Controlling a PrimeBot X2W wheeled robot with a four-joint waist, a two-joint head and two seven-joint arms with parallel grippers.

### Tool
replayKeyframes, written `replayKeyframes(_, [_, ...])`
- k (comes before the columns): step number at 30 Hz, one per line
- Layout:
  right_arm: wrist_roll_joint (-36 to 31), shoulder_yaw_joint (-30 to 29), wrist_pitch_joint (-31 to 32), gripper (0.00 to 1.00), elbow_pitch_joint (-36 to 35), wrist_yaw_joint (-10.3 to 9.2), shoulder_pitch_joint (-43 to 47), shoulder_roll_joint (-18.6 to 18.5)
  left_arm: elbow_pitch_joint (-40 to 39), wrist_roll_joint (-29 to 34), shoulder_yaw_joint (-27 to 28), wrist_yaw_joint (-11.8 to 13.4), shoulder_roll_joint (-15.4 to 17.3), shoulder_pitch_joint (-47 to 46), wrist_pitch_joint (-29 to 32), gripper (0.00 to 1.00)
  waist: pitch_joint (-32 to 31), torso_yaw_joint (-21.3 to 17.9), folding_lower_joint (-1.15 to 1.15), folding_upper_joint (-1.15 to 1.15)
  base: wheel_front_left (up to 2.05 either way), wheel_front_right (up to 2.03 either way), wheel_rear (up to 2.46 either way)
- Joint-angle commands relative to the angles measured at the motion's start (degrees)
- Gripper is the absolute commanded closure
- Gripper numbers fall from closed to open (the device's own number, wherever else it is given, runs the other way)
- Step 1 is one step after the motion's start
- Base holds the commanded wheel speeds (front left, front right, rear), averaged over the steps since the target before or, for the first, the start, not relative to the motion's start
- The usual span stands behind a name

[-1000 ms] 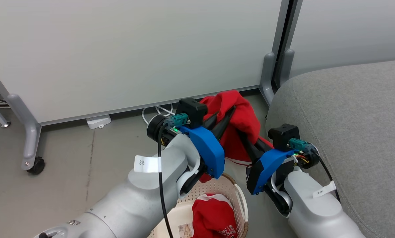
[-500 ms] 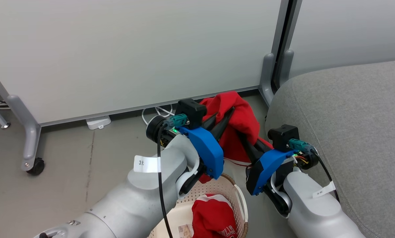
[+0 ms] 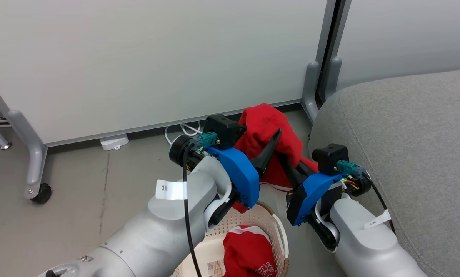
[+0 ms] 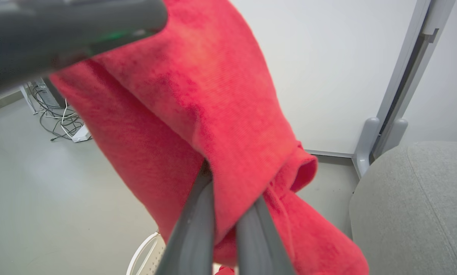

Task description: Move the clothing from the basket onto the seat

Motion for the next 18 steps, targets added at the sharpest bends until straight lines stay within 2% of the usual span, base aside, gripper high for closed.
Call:
replayKeyframes(1, [0.5, 0.2, -0.4, 1.0, 0.0, 0.01, -0.6, -0.2, 0.1, 0.2, 0.0, 0.1, 0.0, -0.8, -0.3, 0.0, 0.0, 0.0, 0.0, 0.0, 0.0, 0.0, 0.0])
replayKeyframes(10, [0.6, -0.1, -0.6, 1.0, 0.2, 0.01, -0.8, -0.2, -0.2, 3.0, 1.8, 0.8, 0.0, 1.4, -0.4, 0.0, 0.1, 0.2, 0.0, 0.0, 0.0, 0.0, 0.0])
replayKeyframes(18, [-1.2, -2.1, -0.7, 1.0, -0.6, 0.01, 0.3, -0.2, -6.9, 12.0, 11.3, 0.4, 3.7, 9.3, -0.4, 0.0, 0.8, 1.0, 0.0, 0.0, 0.0, 0.0, 0.0])
